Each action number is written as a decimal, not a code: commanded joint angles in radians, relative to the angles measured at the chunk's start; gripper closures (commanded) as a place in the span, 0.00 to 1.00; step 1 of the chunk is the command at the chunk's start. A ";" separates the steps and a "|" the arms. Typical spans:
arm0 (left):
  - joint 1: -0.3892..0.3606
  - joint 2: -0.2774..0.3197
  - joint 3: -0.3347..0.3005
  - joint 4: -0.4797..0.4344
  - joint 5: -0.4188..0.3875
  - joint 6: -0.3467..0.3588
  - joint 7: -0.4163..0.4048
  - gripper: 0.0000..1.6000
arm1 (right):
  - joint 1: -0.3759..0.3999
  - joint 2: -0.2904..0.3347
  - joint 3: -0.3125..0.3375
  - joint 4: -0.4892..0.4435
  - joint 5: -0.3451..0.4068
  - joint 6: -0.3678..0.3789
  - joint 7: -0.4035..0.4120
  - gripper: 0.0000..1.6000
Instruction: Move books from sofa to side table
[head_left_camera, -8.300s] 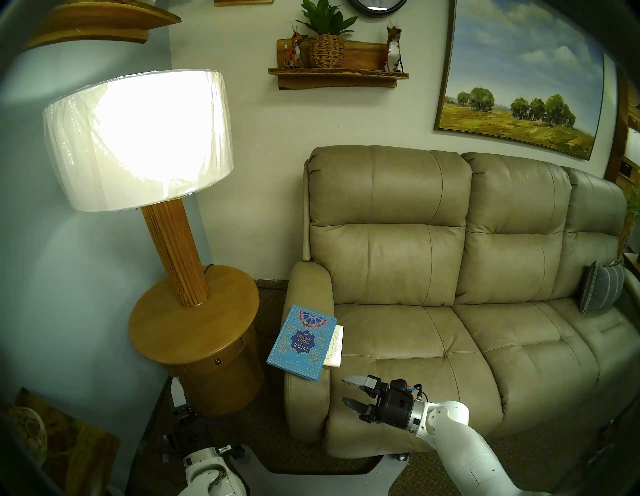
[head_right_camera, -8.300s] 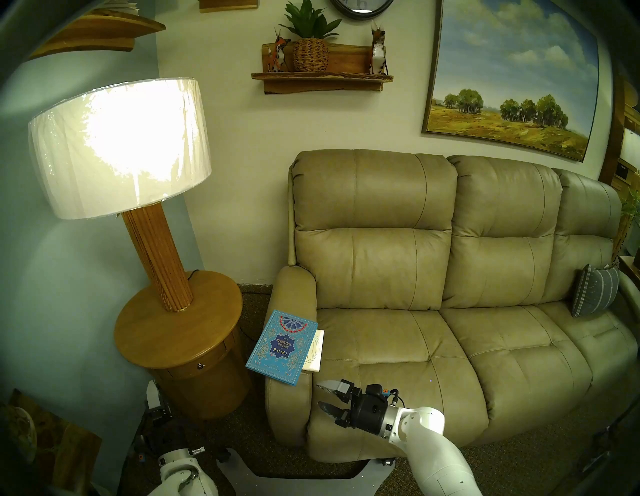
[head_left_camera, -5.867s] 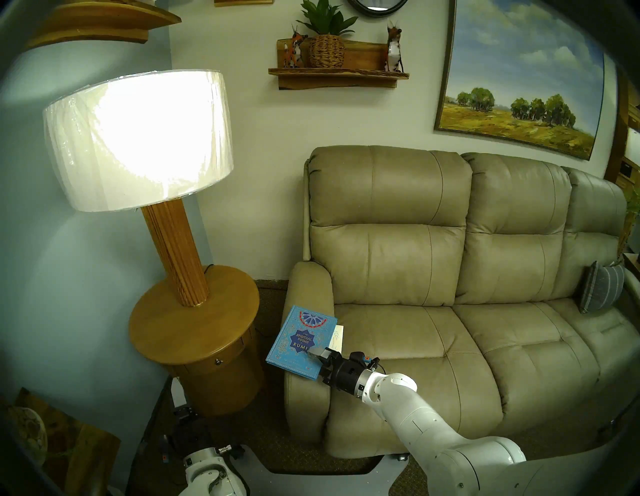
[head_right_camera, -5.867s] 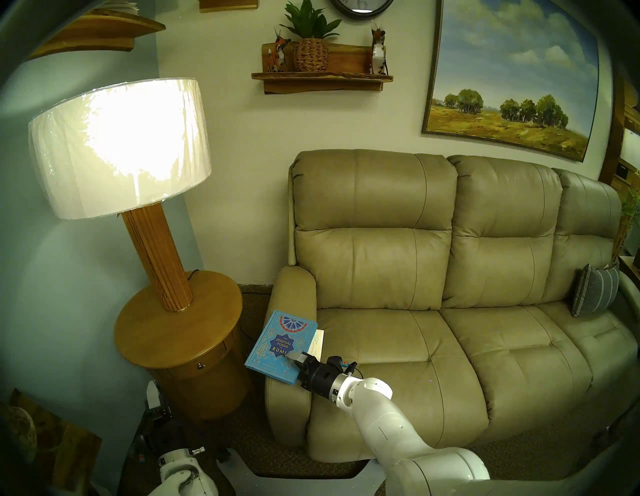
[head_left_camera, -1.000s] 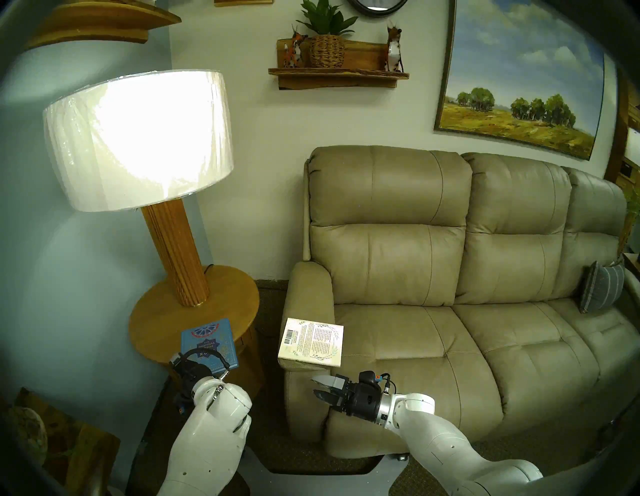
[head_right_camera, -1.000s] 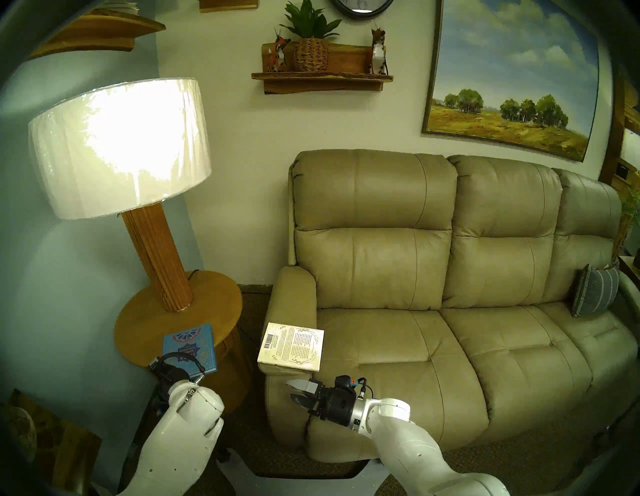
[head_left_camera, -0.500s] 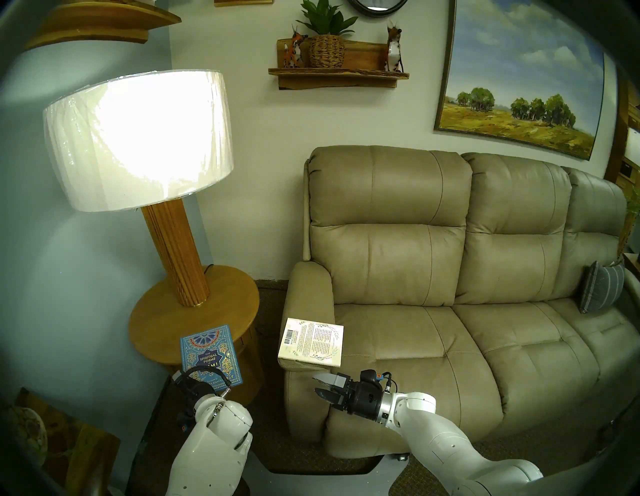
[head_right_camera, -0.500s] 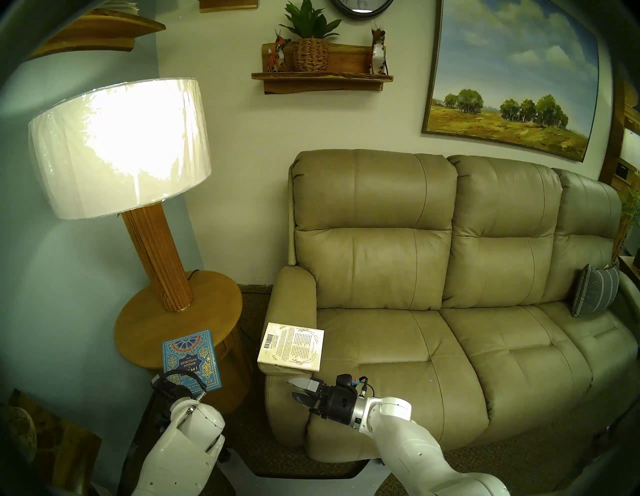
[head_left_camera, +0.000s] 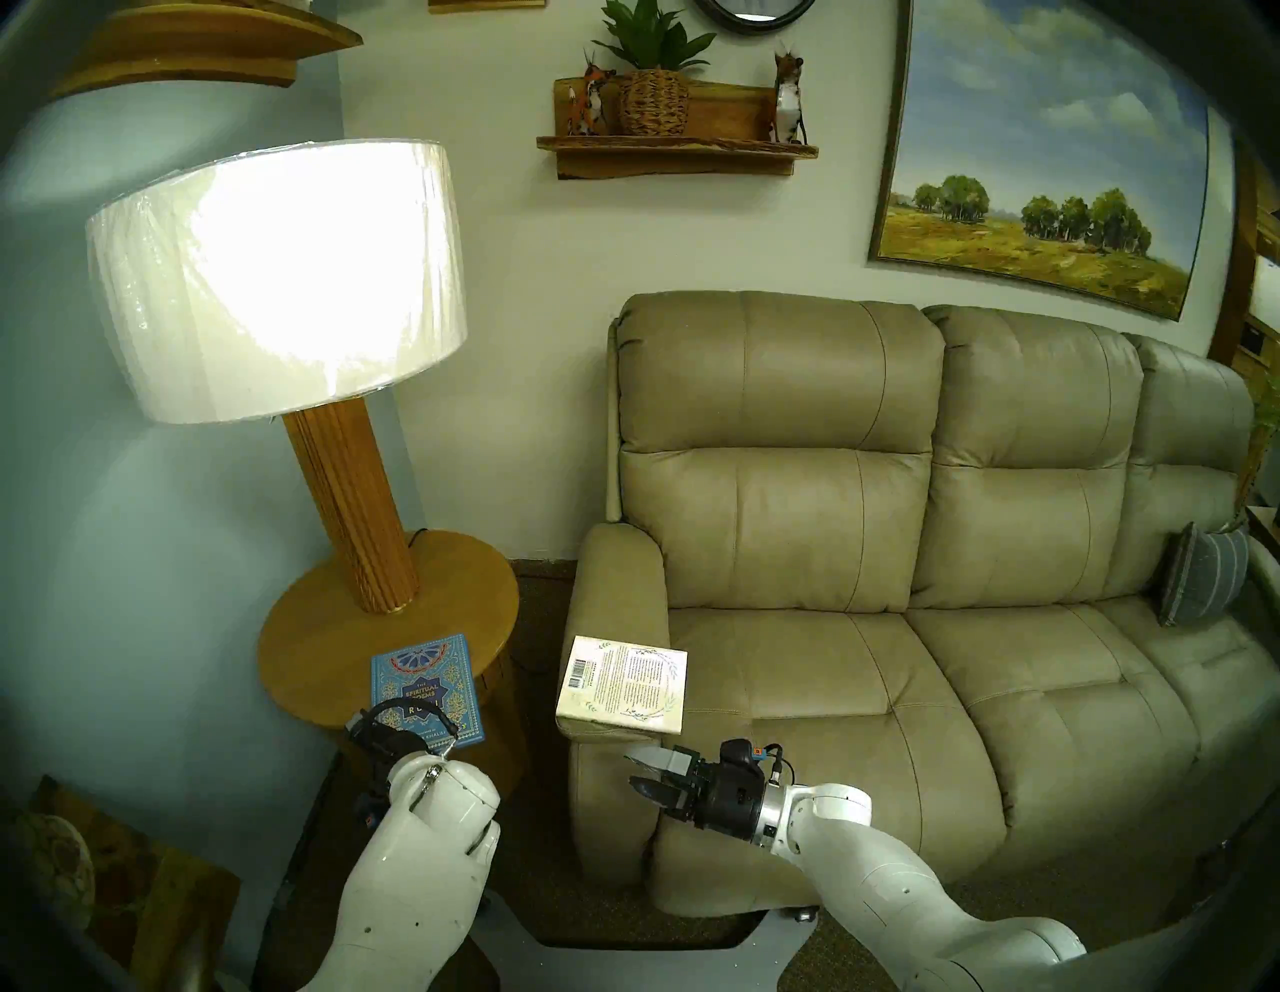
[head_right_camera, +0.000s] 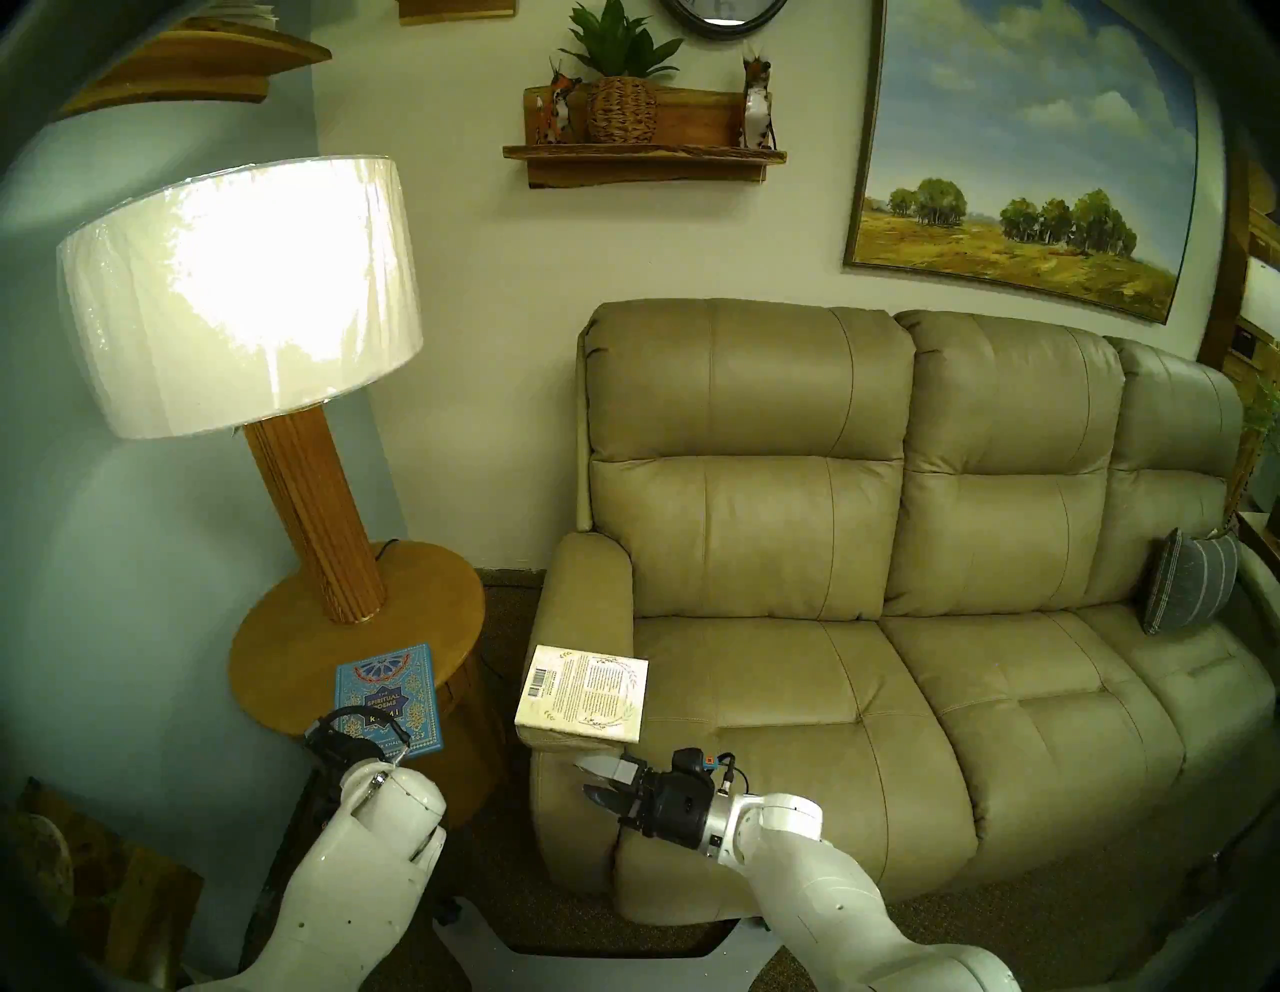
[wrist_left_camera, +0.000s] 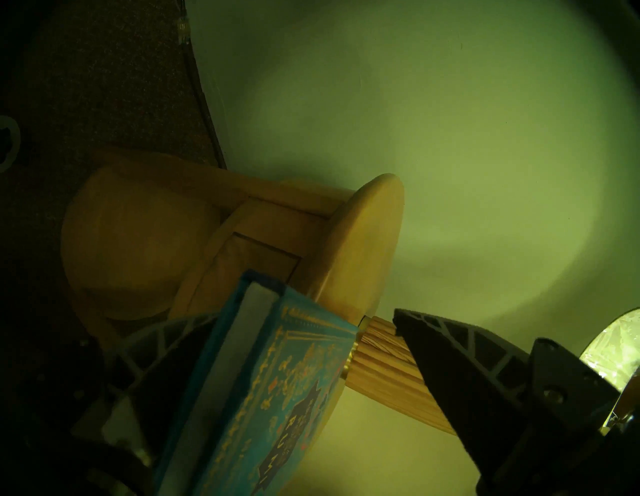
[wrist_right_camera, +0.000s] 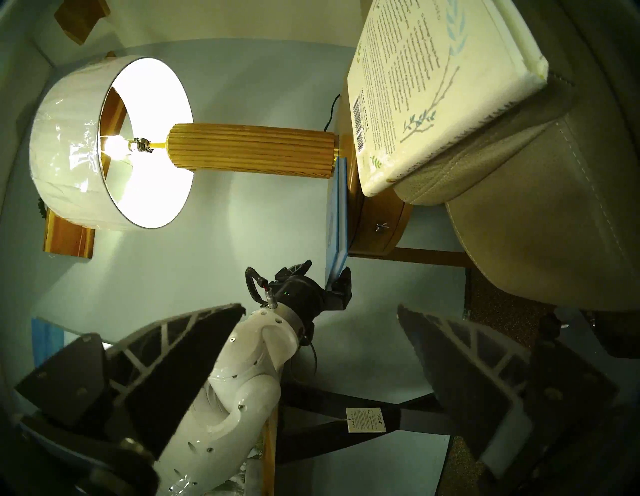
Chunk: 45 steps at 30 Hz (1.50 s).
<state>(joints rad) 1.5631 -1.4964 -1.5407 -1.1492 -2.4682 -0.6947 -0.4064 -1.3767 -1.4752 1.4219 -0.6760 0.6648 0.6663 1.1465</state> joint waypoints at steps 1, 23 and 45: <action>-0.094 0.004 -0.005 0.024 0.001 -0.010 0.004 0.00 | 0.016 -0.004 -0.002 -0.002 -0.001 -0.005 0.007 0.00; -0.026 -0.010 -0.011 0.023 0.000 0.011 -0.020 0.00 | 0.008 0.002 -0.002 -0.010 0.001 -0.007 0.017 0.00; 0.123 -0.027 0.056 -0.105 0.050 0.044 -0.052 0.00 | 0.011 -0.001 0.002 -0.004 0.004 -0.009 0.014 0.00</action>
<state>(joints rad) 1.6116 -1.5174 -1.5225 -1.1729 -2.4544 -0.6575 -0.4222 -1.3745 -1.4731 1.4215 -0.6718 0.6632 0.6571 1.1511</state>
